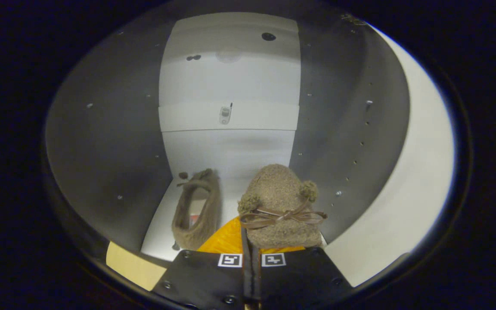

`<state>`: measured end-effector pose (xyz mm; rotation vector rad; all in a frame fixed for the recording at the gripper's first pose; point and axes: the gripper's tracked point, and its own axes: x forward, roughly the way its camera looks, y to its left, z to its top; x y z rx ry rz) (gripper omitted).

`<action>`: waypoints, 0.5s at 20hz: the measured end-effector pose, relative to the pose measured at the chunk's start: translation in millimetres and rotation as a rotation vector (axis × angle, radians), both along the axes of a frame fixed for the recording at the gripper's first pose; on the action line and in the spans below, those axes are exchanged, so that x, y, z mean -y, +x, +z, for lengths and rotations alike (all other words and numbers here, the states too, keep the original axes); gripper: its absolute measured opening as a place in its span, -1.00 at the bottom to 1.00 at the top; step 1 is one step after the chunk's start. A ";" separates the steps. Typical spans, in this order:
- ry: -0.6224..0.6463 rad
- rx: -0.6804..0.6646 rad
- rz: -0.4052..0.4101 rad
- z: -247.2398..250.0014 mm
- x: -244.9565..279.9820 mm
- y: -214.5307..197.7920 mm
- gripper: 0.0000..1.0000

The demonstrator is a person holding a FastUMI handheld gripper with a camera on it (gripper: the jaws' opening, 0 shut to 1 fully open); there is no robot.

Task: Open the shoe cabinet door, grab the shoes and put them into the shoe cabinet, then close the shoe cabinet door.

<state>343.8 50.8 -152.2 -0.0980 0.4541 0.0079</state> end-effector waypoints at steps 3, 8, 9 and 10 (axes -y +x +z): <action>0.007 -0.041 0.008 -17.3 4.0 42.0 -0.95; 0.021 -0.102 0.032 -49.1 -5.0 89.8 -0.95; 0.017 -0.116 0.031 -55.8 -5.2 94.8 -0.95; 0.021 -0.130 0.031 -62.2 -6.0 99.1 -0.95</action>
